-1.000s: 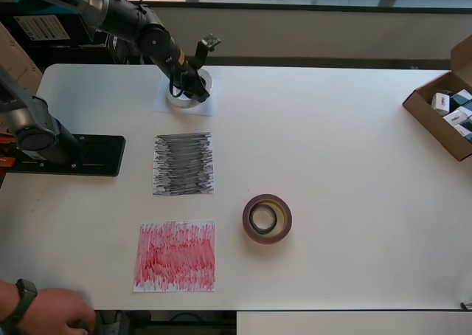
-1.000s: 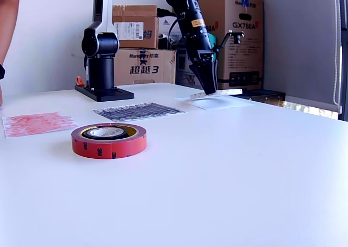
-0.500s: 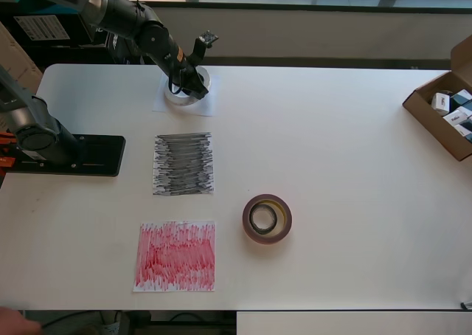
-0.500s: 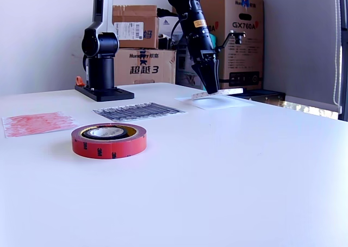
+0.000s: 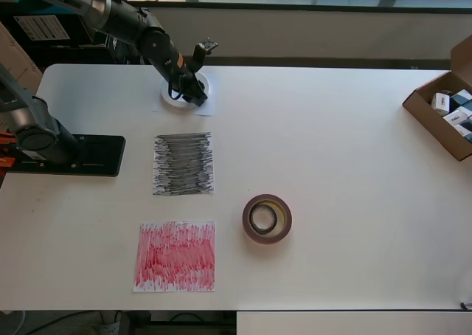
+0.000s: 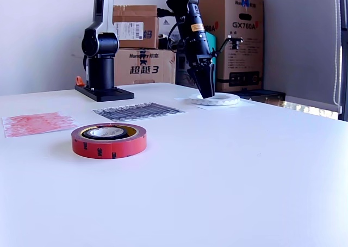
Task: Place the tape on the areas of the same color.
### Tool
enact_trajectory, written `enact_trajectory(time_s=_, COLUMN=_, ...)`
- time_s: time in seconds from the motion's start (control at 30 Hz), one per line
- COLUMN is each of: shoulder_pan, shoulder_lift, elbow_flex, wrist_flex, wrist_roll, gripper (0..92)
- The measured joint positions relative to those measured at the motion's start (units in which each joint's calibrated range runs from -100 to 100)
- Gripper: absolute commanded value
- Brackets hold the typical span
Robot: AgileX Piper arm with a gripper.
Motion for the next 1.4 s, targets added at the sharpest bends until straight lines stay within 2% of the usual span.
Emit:
enact_trajectory(time_s=0.37, shoulder_pan=0.7, shoulder_lift=-0.3, elbow_flex=-0.9, wrist_flex=-0.2, wrist_roll=0.6, gripper=52.9)
enact_trajectory(time_s=0.6, shoulder_pan=-1.7, shoulder_lift=-6.4, elbow_flex=-4.6, wrist_flex=0.1, wrist_roll=2.3, gripper=52.7)
enact_trajectory(time_s=0.77, shoulder_pan=-6.3, shoulder_lift=-12.1, elbow_flex=-7.4, wrist_flex=1.7, wrist_roll=6.8, gripper=52.7)
enact_trajectory(time_s=1.0, shoulder_pan=-15.4, shoulder_lift=-14.4, elbow_flex=-15.4, wrist_flex=10.9, wrist_roll=11.0, gripper=52.7)
enact_trajectory(time_s=1.4, shoulder_pan=-29.1, shoulder_lift=-1.1, elbow_flex=-33.5, wrist_flex=24.3, wrist_roll=15.5, gripper=52.7)
